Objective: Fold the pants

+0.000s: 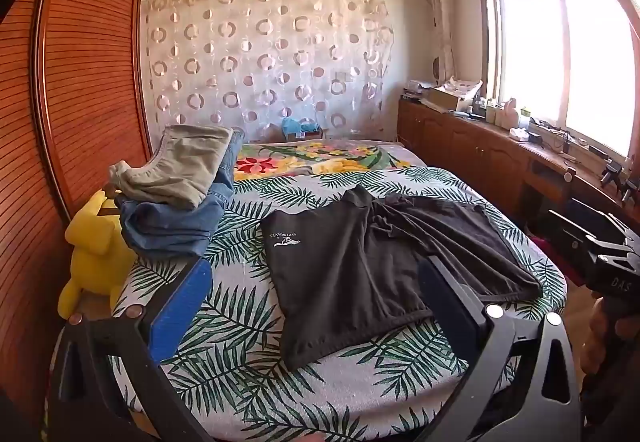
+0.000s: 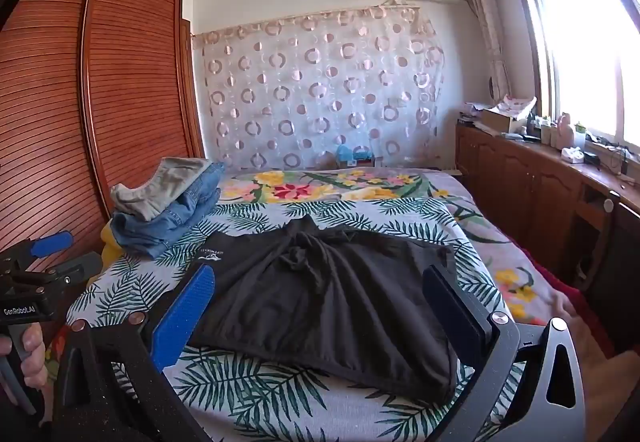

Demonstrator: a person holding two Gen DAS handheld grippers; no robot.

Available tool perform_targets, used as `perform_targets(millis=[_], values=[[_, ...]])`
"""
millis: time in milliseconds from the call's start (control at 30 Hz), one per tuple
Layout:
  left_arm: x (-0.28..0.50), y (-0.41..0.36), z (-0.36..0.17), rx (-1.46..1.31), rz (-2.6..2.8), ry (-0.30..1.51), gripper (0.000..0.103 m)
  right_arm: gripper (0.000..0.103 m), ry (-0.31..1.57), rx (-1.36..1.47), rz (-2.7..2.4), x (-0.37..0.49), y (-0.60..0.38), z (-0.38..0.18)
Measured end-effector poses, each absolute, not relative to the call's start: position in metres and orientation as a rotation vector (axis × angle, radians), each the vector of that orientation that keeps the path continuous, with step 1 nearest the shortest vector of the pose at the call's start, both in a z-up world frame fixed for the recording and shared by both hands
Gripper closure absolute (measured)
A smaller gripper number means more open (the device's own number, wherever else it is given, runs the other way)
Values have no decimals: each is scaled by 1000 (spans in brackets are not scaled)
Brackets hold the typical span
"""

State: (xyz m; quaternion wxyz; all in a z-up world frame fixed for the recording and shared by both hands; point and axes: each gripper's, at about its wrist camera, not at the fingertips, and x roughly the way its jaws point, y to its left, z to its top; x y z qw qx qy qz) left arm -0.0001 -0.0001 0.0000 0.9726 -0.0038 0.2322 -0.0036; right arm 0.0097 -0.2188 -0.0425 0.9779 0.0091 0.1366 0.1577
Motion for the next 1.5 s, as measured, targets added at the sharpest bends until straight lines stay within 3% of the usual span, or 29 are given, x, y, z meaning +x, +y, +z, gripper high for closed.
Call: perform_targets(millis=[1500], values=[[-1,5,4,-13,-6,468,0,0,274,17,327,8,-219,-42]])
